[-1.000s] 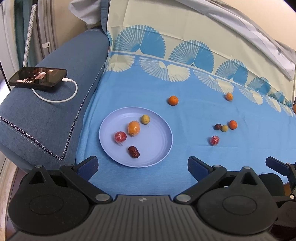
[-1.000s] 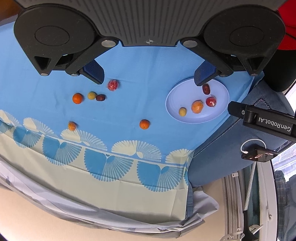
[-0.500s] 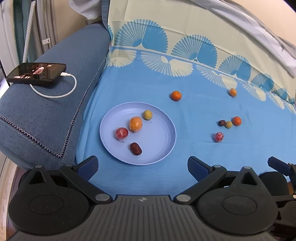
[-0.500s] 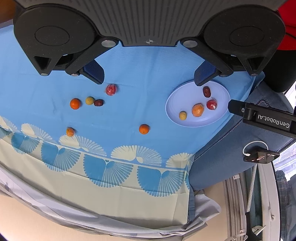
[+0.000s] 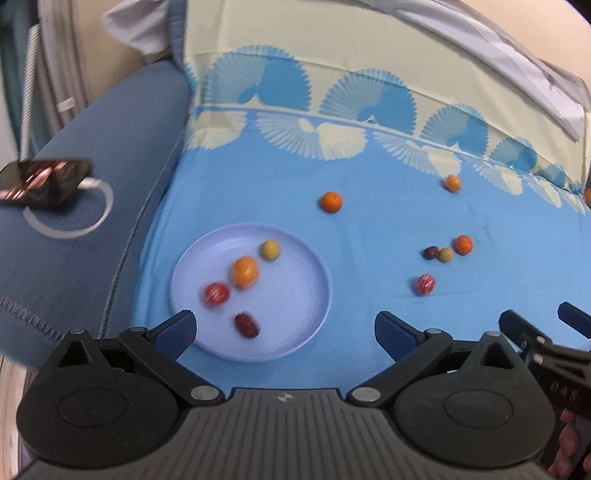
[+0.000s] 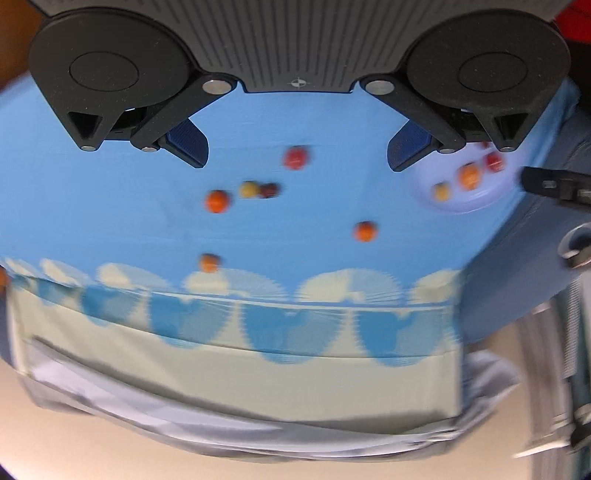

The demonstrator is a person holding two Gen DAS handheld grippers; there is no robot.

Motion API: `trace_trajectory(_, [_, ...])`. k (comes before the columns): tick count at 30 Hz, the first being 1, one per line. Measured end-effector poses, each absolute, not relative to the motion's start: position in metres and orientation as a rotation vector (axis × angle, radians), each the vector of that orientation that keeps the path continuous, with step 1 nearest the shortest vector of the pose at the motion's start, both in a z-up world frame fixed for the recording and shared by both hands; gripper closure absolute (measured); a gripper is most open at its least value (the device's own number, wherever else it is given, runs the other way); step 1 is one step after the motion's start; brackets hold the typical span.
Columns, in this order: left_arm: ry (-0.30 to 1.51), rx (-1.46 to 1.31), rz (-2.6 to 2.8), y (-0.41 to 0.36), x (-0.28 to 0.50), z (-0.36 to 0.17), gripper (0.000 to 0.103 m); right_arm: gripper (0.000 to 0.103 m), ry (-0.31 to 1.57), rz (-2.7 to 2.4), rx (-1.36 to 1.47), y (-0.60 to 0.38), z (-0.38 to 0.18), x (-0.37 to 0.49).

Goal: Organize fruits
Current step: 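Move both tools back toward the remaining fruits on the bed, then grasp a dark red date with the left tool while the right tool grasps an orange mandarin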

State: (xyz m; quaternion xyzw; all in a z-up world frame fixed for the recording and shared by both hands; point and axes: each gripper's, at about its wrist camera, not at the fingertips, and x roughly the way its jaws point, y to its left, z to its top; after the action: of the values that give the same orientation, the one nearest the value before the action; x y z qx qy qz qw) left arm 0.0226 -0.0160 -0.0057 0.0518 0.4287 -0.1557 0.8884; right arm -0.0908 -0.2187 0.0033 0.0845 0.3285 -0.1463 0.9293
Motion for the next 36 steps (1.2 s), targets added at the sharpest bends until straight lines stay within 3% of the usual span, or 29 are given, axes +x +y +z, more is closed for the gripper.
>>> trace_trajectory(12, [0.895,0.363,-0.587,-0.141,0.087,-0.031,0.0,0.001,0.706,-0.502,0.204,-0.314,-0.052,-0.057])
trace_trajectory(23, [1.022,0.639,-0.815,-0.273,0.165,-0.138,0.0,0.001,0.805,-0.402,0.191,-0.393,-0.137,0.041])
trace_trajectory(34, [1.044,0.753,-1.011,-0.313,0.193,-0.189,0.0,0.001,0.772,-0.333,0.144,-0.415,-0.187,0.093])
trace_trajectory(36, [1.017,0.709,-1.018,-0.311,0.197,-0.188,0.007,0.001,0.765,-0.334,0.167,-0.421,-0.187,0.09])
